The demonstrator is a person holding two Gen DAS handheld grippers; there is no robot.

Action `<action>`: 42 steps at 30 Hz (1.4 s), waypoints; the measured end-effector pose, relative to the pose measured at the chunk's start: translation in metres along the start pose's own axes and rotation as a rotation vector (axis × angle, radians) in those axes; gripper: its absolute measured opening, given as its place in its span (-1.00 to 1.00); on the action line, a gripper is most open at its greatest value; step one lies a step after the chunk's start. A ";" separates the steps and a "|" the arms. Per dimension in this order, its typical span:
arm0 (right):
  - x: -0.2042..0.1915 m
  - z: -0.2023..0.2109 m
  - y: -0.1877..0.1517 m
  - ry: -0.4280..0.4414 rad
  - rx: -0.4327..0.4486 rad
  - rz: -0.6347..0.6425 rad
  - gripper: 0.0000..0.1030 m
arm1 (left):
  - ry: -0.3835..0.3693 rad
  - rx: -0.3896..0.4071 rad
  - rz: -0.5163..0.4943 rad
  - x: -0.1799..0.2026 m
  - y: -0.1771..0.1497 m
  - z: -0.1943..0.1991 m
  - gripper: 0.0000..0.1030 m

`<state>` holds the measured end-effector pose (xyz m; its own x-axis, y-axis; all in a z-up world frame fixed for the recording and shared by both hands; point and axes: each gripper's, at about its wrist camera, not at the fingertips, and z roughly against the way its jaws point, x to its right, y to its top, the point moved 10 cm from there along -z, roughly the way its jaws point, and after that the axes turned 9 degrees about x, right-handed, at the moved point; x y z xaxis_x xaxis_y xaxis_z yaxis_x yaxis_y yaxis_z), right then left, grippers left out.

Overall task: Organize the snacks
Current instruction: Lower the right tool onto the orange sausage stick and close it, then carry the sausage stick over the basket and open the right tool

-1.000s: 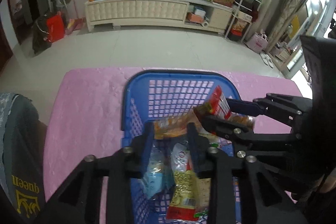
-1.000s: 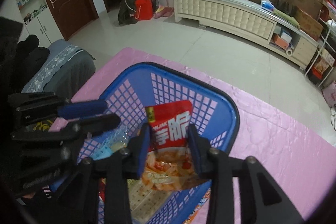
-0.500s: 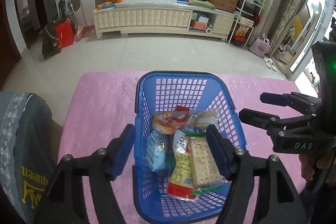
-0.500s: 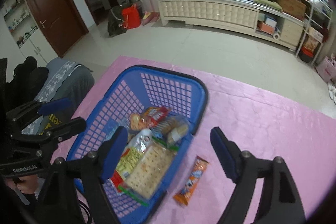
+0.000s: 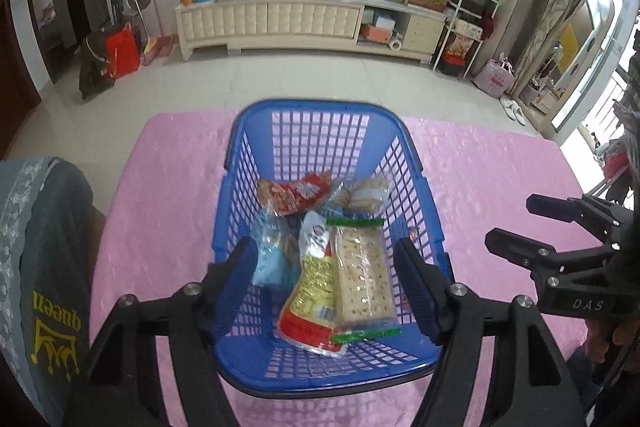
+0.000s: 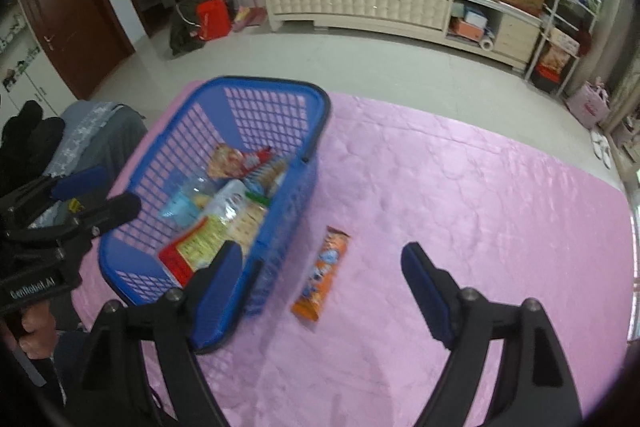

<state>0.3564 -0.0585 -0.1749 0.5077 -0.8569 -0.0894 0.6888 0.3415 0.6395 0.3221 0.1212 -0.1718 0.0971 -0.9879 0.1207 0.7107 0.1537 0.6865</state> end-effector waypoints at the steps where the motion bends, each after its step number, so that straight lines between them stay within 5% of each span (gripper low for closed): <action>1: 0.002 -0.001 -0.003 -0.005 -0.001 0.001 0.65 | -0.001 -0.017 0.003 0.001 -0.003 -0.003 0.33; 14: 0.018 -0.066 -0.065 -0.012 -0.140 -0.006 0.65 | 0.019 -0.100 -0.024 0.009 -0.026 -0.037 0.33; 26: 0.014 -0.119 -0.082 0.058 -0.186 -0.043 0.47 | 0.012 -0.156 0.006 -0.006 -0.036 -0.061 0.33; 31: 0.006 -0.135 -0.086 0.042 -0.195 -0.009 0.18 | 0.010 -0.150 -0.006 -0.009 -0.034 -0.060 0.33; 33: 0.004 -0.136 -0.087 0.033 -0.185 0.004 -0.28 | 0.007 -0.152 0.002 -0.011 -0.035 -0.058 0.33; 35: 0.003 -0.131 -0.086 0.034 -0.173 0.006 -0.47 | 0.006 -0.147 0.008 -0.013 -0.035 -0.056 0.33; 42: 0.006 -0.088 -0.062 -0.014 -0.095 0.017 -0.56 | -0.014 -0.108 0.021 -0.015 -0.029 -0.035 0.33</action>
<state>0.3626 -0.0509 -0.2827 0.5129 -0.8557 -0.0681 0.7265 0.3905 0.5654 0.3242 0.1311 -0.2190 0.1037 -0.9841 0.1445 0.7799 0.1706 0.6022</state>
